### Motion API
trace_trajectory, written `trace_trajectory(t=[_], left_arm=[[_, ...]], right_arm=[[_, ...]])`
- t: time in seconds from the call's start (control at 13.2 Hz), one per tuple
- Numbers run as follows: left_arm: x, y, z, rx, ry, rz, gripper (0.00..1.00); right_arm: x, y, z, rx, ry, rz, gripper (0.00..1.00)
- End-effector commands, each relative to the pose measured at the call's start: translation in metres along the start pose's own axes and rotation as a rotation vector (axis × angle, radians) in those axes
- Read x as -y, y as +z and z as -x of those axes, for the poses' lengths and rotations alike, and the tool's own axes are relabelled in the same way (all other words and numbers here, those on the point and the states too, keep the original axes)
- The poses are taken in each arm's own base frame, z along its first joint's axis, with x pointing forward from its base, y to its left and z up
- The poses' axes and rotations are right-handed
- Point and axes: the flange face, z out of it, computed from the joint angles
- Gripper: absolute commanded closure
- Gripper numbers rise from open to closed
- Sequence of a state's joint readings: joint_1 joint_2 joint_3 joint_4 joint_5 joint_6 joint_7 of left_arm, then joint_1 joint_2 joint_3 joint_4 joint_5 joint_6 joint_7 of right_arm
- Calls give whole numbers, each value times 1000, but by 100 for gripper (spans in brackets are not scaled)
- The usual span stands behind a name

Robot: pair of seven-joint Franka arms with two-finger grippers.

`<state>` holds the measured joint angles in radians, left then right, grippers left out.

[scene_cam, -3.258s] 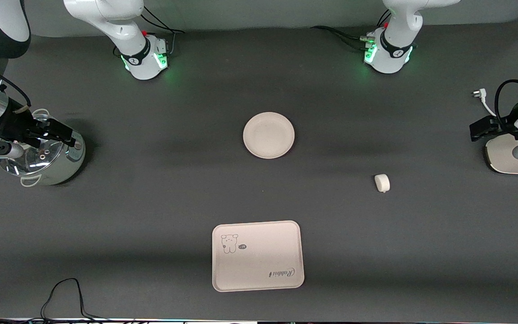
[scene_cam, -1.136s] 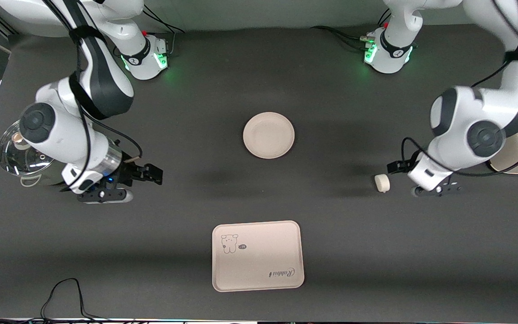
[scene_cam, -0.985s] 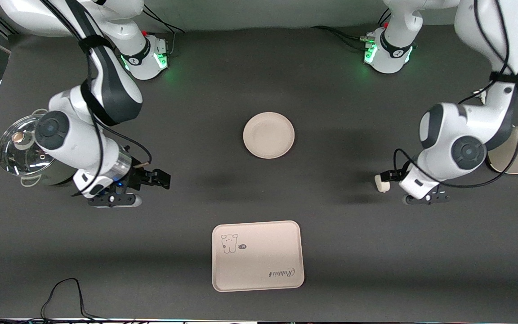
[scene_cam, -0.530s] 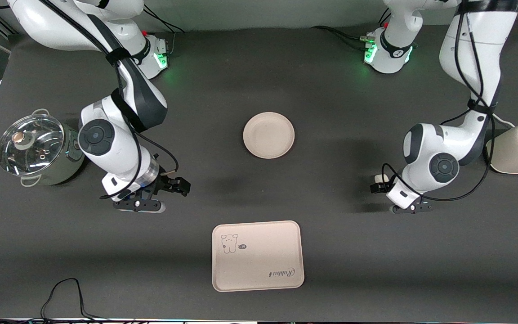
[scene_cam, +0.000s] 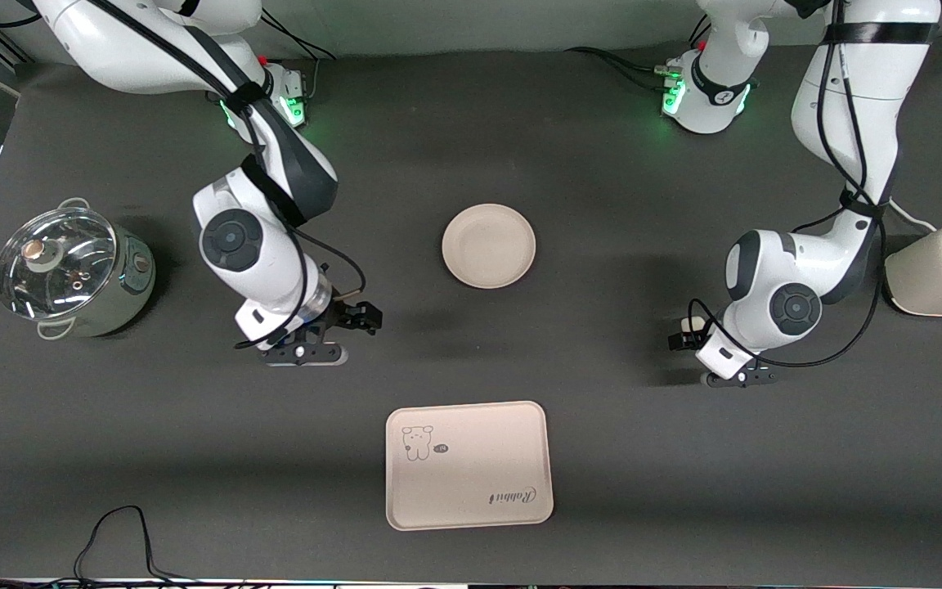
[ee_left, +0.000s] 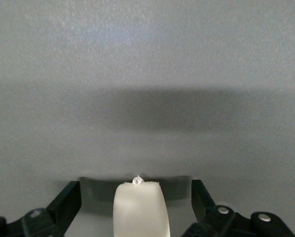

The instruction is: Place bun in plate and plate on tray

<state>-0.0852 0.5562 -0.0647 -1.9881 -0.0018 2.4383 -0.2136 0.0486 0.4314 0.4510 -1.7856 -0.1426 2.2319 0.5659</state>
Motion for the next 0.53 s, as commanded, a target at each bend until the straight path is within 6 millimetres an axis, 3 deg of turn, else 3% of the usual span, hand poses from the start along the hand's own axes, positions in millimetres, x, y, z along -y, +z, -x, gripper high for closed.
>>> trace_trajectory(t=[0.0,0.15,0.45], left_arm=[[0,-16,18,21,-14,1,2],[0,-25,21,48,-34,16,9],[-2,-30,23,56,-33,19,55]], right_arm=[[5,21,26,-11,-8,-4,0],[19,26,40,7,-14,-7,0],[21,43,67,37,-10,17,0]])
